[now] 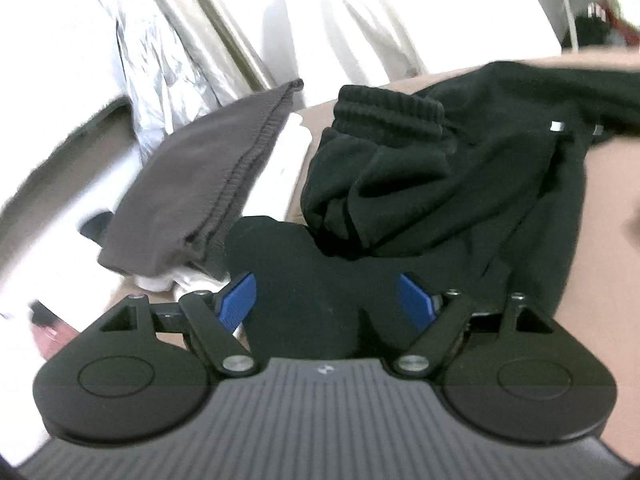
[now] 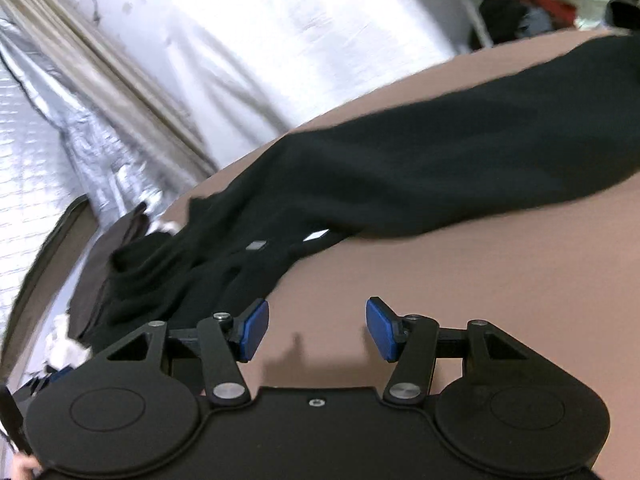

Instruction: Fold clothes

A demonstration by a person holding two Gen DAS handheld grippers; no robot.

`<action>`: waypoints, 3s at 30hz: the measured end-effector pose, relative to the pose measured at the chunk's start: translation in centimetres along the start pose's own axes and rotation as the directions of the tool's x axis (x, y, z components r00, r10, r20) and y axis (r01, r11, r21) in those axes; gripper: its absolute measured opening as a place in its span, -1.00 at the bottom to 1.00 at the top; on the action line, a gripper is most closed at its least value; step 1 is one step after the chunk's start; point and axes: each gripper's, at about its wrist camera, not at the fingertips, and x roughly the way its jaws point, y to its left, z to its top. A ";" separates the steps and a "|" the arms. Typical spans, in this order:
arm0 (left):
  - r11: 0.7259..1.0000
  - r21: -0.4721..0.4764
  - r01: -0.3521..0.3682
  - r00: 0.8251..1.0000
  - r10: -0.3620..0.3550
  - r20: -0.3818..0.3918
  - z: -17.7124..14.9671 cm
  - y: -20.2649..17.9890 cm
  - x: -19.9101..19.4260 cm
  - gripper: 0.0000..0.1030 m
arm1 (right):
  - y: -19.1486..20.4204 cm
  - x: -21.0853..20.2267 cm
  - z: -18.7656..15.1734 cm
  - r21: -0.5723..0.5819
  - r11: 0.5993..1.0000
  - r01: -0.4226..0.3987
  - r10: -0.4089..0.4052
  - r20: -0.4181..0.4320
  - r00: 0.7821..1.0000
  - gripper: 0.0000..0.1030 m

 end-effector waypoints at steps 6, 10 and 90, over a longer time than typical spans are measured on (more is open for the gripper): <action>0.992 0.093 -0.080 0.981 0.095 -0.172 -1.6 -1.0 2.6 0.60 | 2.6 2.1 -1.4 -0.086 0.996 -0.028 0.021 -0.085 0.996 0.16; 0.974 -0.090 -0.207 0.965 0.188 -0.181 -1.7 3.3 3.1 0.60 | 2.4 1.3 -1.5 -0.112 0.994 0.003 -0.013 -0.085 0.996 0.16; 0.789 -0.587 0.182 0.978 -0.209 0.023 -7.3 5.8 -5.3 0.03 | 15.8 -9.5 2.0 -0.571 0.805 0.160 0.081 0.373 0.924 -0.71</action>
